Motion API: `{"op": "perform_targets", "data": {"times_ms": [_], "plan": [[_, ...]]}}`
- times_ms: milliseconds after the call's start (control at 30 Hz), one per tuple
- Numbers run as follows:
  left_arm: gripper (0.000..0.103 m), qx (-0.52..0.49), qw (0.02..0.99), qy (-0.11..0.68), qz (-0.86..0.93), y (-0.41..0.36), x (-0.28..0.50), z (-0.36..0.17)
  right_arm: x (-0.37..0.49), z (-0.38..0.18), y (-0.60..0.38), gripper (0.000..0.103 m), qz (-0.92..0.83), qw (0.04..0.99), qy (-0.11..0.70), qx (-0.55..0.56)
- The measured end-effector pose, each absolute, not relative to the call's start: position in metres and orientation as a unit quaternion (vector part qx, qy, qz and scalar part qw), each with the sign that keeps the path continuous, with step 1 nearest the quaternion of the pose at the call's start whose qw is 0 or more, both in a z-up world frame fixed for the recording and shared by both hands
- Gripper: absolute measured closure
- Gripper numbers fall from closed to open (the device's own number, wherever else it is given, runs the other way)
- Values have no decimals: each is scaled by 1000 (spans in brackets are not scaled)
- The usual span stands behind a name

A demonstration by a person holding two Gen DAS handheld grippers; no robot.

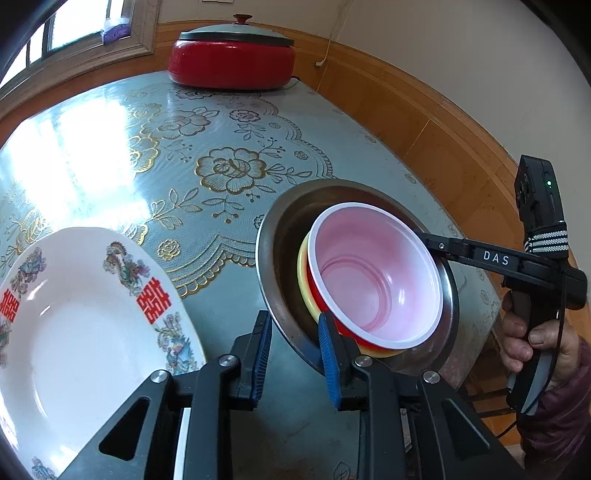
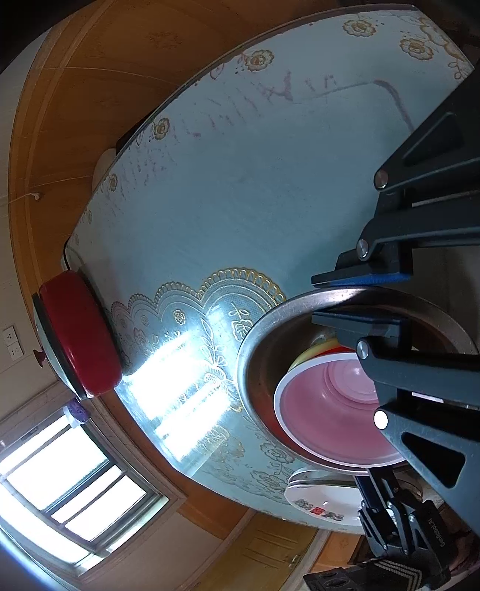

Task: Organize plates and bowls
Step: 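Open the right gripper and release the red-and-pink bowl, then grasp the steel bowl rim with the left gripper while the right gripper grasps the rim beside it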

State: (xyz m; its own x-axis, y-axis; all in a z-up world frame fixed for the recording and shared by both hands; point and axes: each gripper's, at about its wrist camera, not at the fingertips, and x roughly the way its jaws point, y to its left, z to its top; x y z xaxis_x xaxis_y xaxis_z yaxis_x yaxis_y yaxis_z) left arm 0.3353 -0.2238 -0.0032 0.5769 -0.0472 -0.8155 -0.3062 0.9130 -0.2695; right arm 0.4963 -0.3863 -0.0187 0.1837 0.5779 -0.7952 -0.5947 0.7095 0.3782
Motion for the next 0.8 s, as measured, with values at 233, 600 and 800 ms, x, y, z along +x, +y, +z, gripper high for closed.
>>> {"op": "perform_targets", "data": {"times_ms": [233,600,800], "plan": [[76,-185,871,446,94,-227,347,-5,510,-22,-389,90,373,770,517,-1],[50,-182,868,444,125,-227,347,-10,500,-24,-385,81,355,784,507,-48],[35,-187,869,441,126,-228,345,-11,498,-24,-388,78,345,791,502,-54]]}}
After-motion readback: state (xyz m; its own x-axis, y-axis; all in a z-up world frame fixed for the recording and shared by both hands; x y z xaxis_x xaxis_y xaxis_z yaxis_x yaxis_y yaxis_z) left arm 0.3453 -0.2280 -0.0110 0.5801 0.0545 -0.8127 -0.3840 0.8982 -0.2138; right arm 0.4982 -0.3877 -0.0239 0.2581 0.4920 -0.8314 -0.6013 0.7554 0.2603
